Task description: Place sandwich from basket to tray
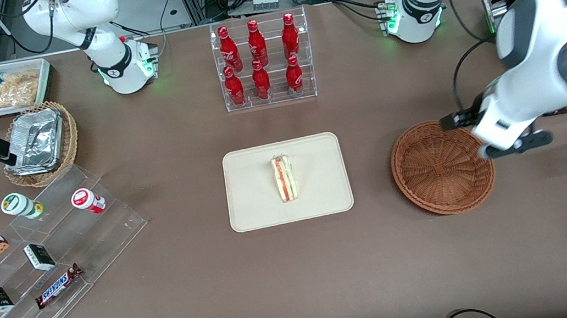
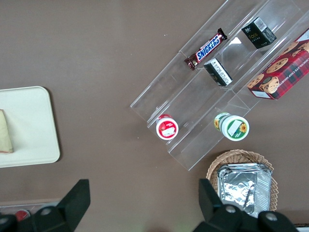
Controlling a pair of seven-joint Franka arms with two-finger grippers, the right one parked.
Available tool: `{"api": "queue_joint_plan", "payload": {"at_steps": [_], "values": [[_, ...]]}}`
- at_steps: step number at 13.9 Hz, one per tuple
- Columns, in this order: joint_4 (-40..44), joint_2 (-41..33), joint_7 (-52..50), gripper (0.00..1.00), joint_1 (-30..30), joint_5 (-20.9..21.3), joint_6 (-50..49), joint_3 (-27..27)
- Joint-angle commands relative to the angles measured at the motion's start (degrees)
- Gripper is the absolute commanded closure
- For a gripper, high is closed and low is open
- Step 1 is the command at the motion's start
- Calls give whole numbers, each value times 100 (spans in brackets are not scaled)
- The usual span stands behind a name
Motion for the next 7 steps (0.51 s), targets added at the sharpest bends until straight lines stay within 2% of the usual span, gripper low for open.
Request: {"api": "queue_joint_plan", "payload": {"at_steps": [1,4,7], "values": [[-239,-590,654,0,212,65,-251,-74],[-204,-854,1297,0,423,73,-287,-39],[-169,-899,1360,0,423,117,-182,75]]}}
